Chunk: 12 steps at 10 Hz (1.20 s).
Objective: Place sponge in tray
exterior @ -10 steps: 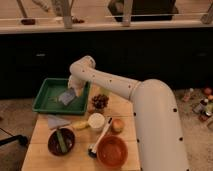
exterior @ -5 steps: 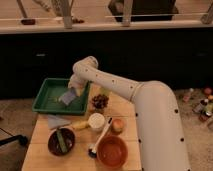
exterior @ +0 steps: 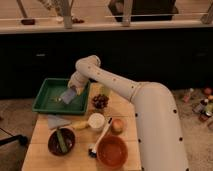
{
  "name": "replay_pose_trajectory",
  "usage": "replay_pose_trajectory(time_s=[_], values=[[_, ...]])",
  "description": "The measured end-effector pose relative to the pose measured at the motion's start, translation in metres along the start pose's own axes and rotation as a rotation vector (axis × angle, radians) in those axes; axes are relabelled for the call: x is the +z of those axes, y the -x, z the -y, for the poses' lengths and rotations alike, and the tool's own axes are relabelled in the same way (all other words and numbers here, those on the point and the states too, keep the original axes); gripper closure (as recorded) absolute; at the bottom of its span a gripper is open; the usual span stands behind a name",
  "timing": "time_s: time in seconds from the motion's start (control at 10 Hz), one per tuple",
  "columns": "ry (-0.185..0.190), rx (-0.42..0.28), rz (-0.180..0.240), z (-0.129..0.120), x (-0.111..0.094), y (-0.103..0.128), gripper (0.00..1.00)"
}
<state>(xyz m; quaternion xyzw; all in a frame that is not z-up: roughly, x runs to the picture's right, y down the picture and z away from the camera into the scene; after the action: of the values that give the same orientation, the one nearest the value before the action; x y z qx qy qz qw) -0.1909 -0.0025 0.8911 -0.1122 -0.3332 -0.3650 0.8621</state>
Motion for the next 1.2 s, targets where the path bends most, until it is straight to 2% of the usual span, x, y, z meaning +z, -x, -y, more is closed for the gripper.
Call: replay_pose_trajectory(time_s=[0.2, 0.3, 0.4, 0.5, 1.2], values=[[-0.021, 0.006, 0.028, 0.0001, 0.0018, -0.0037, 0.42], [-0.028, 0.009, 0.036, -0.0001, 0.0025, -0.0047, 0.35], [-0.042, 0.017, 0.048, 0.0003, 0.0032, -0.0072, 0.23], [-0.047, 0.018, 0.054, 0.0006, 0.0036, -0.008, 0.2], [-0.068, 0.026, 0.09, 0.0004, 0.0037, -0.0107, 0.2]])
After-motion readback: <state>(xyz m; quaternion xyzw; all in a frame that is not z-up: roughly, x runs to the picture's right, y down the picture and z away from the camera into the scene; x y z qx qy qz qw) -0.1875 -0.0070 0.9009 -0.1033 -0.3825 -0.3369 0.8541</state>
